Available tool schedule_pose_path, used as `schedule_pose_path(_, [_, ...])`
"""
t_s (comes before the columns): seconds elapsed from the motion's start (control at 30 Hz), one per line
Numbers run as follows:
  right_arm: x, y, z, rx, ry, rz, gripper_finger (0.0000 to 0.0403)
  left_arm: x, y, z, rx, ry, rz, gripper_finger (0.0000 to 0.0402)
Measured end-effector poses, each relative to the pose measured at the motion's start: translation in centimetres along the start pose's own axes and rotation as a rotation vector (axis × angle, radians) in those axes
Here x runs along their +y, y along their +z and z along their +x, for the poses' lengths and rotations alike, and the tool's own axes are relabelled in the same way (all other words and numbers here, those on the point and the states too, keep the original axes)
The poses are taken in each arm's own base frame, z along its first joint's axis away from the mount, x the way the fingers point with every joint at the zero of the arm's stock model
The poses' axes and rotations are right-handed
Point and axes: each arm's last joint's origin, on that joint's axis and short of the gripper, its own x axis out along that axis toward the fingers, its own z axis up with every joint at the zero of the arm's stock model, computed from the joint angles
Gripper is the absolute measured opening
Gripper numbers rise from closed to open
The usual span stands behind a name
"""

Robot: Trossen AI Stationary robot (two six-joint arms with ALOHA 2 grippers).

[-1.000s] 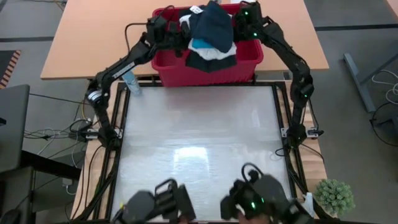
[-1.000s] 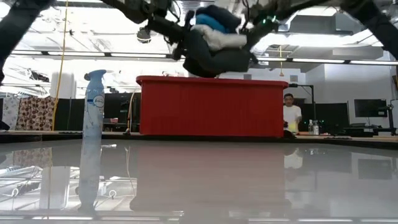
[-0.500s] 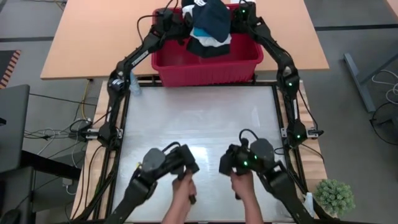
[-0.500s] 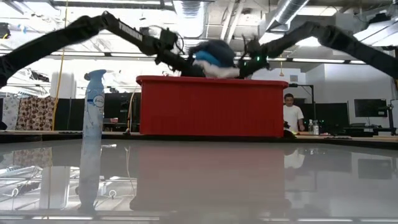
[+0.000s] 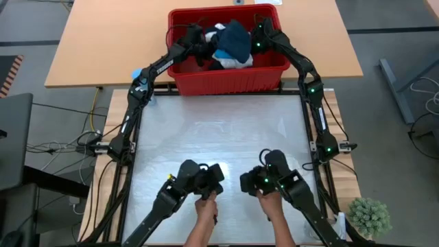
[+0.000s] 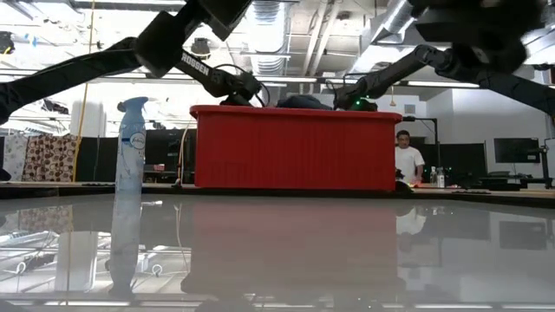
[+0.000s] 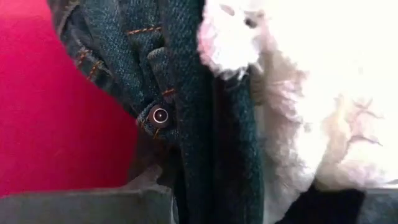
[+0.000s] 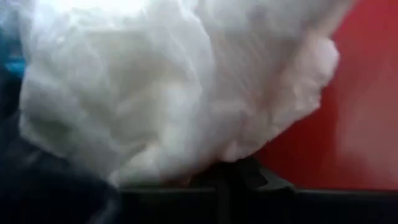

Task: Fold Laundry from Bin
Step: Put the stacked clothes into the red bin

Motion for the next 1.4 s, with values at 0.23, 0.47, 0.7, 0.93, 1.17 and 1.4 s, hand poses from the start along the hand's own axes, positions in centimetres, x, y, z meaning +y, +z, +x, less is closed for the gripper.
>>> schedule_pose_path(0.23, [2.2, -3.5, 1.4, 0.221, -0.124, -0.07, 0.0029, 0.7, -2.4, 0.4, 0.105, 0.141, 0.012, 0.0109])
schedule_pose_path(0.47, [5.0, -5.4, 2.9, 0.276, -0.18, -0.121, 0.0029, 1.1, -3.2, 0.3, 0.143, 0.218, 0.017, 0.0109])
schedule_pose_path(0.7, [3.0, -4.8, 2.2, 0.272, -0.225, -0.09, 0.0029, 1.8, -2.5, -0.1, 0.084, 0.293, 0.011, 0.0109])
schedule_pose_path(0.93, [1.1, -4.2, 1.1, 0.28, -0.256, -0.044, 0.0029, 3.6, -3.0, 0.4, 0.094, 0.352, -0.032, 0.0109])
schedule_pose_path(1.17, [0.9, -4.2, 1.0, 0.263, -0.385, -0.058, 0.011, 4.1, -3.1, 0.5, 0.075, 0.382, -0.008, 0.0164])
schedule_pose_path(1.4, [0.1, -3.8, 0.7, 0.236, -0.44, -0.054, 0.02, 4.3, -2.7, 0.5, 0.038, 0.399, 0.02, 0.0212])
